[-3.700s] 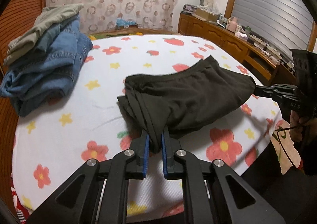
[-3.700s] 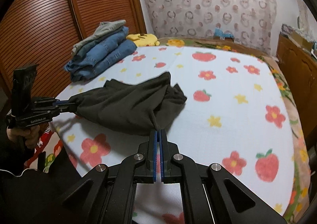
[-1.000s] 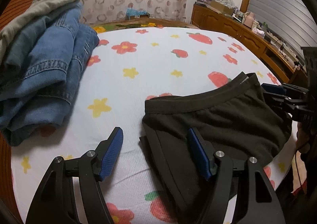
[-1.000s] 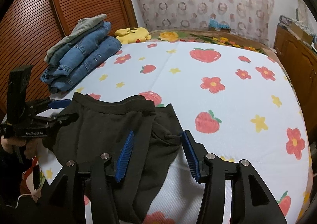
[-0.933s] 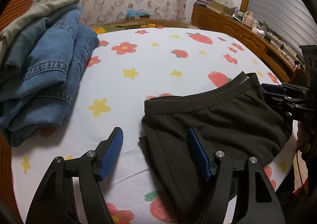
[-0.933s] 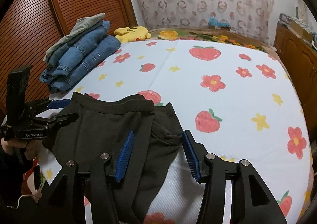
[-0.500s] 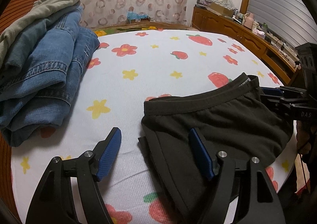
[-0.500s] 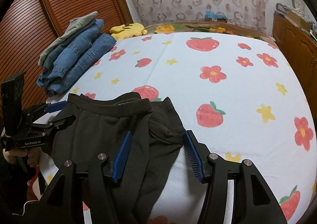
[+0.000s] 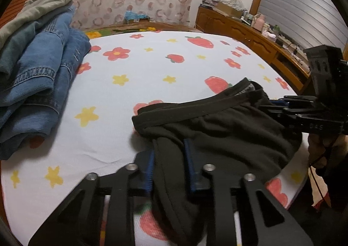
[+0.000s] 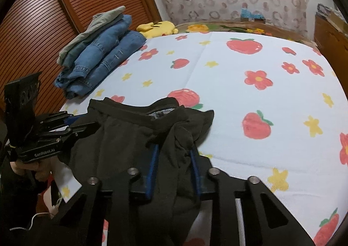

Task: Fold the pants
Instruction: 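Close both tools on the folded dark green bundle's edge and lift it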

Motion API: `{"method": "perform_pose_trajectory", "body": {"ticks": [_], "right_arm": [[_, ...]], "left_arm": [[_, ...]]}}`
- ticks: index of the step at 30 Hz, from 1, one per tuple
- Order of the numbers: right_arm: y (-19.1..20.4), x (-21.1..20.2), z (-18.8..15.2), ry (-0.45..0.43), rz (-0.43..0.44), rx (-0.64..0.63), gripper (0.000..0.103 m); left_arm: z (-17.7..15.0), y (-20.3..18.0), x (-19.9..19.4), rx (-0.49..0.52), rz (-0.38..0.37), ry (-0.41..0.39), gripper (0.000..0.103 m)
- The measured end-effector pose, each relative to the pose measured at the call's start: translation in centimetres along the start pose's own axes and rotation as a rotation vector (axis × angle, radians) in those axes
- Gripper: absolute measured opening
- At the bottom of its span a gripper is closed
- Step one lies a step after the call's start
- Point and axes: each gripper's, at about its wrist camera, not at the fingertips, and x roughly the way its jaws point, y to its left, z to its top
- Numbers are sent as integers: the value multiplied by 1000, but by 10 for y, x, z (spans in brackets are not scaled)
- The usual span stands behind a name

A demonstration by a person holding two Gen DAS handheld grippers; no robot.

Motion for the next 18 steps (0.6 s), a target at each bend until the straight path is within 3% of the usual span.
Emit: {"method": "perform_pose_trajectory", "body": {"ticks": [5,18], "right_arm": [[1,-8,0,-29,25,-9,16],[22,-51,4,-152,13,-82,15]], "left_arm": [[2,-4,-14,-9,-18,-39,17],[22,-18,-64,20,25,-174,15]]}}
